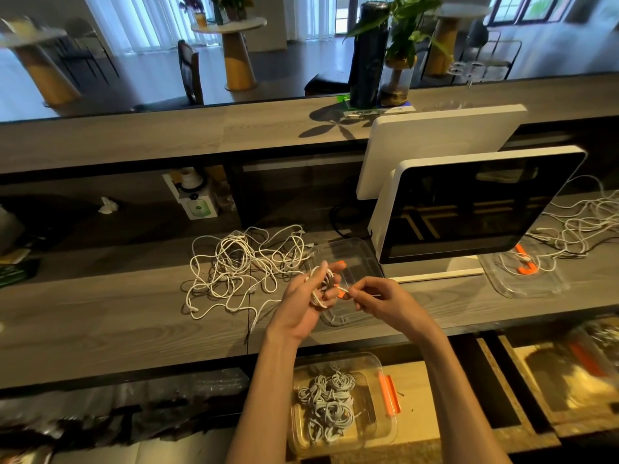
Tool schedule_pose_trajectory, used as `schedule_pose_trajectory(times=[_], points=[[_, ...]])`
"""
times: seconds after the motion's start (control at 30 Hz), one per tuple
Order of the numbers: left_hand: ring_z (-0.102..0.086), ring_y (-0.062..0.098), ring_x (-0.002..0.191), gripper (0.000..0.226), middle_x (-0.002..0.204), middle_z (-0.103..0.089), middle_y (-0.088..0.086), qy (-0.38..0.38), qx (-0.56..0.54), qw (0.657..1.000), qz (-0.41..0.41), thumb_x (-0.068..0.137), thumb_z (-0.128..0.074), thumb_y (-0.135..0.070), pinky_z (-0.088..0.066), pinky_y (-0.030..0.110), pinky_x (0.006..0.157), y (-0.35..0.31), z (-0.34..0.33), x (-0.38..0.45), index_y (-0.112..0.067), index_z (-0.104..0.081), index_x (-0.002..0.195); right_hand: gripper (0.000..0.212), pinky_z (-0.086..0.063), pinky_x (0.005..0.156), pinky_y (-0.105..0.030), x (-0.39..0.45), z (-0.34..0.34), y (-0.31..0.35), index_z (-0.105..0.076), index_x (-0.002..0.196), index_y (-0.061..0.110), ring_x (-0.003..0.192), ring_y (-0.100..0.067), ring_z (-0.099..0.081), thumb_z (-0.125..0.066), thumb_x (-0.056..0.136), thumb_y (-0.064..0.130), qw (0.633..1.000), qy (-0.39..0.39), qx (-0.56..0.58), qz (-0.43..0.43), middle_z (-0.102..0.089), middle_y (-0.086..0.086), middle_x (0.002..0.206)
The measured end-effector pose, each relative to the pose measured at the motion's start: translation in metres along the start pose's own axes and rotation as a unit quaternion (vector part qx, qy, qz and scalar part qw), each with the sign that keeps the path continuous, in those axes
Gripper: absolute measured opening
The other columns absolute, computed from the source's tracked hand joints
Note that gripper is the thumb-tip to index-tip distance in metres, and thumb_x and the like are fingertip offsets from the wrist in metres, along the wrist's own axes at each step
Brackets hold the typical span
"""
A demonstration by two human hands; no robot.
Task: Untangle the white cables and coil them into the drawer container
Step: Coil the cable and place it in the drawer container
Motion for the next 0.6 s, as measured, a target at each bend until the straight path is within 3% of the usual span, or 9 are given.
schedule_pose_trajectory(times=[0.1,0.33,0.6], points=[[-0.042,0.007,0.06,0.037,0.085,-0.058,0.005,-0.009,0.021,1.0,-0.004,0.108,-0.044,-0.021,-0.033,0.019,0.056,0.003,0.0,-0.002,0.006,-0.062,0.125,0.014,-0.044,0.059,-0.01,-0.001,0.001,0.0,-0.075,0.098,0.013,0.066,0.004,-0.06,-0.064,0.1,0.021,1.0,-0.003,-0.019,0.004,-0.068,0.006,0.076],[-0.035,0.004,0.051,0.026,0.078,-0.054,0.003,0.002,0.049,0.999,0.018,0.107,-0.045,-0.021,-0.025,0.012,0.041,0.007,0.007,0.0,0.0,-0.06,0.108,0.015,-0.046,0.062,-0.014,-0.008,0.002,-0.006,-0.075,0.098,0.013,0.067,0.002,-0.06,-0.065,0.099,0.023,0.999,-0.007,-0.047,0.023,-0.068,0.004,0.077],[-0.032,0.004,0.049,0.025,0.073,-0.053,0.001,-0.075,0.09,0.993,-0.012,0.108,-0.044,-0.019,-0.023,0.013,0.041,0.001,0.025,0.0,-0.002,-0.058,0.099,0.011,-0.051,0.073,-0.019,-0.024,0.009,-0.016,-0.074,0.095,0.02,0.08,-0.003,-0.067,-0.066,0.098,0.026,0.996,-0.009,-0.086,0.021,-0.071,0.003,0.083]])
Point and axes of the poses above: each hand's wrist, its own x-axis towards the middle knuckle, its own z-axis out of the back of the hand, y = z × x, the point moved 2 cm from there along x, towards the middle knuckle
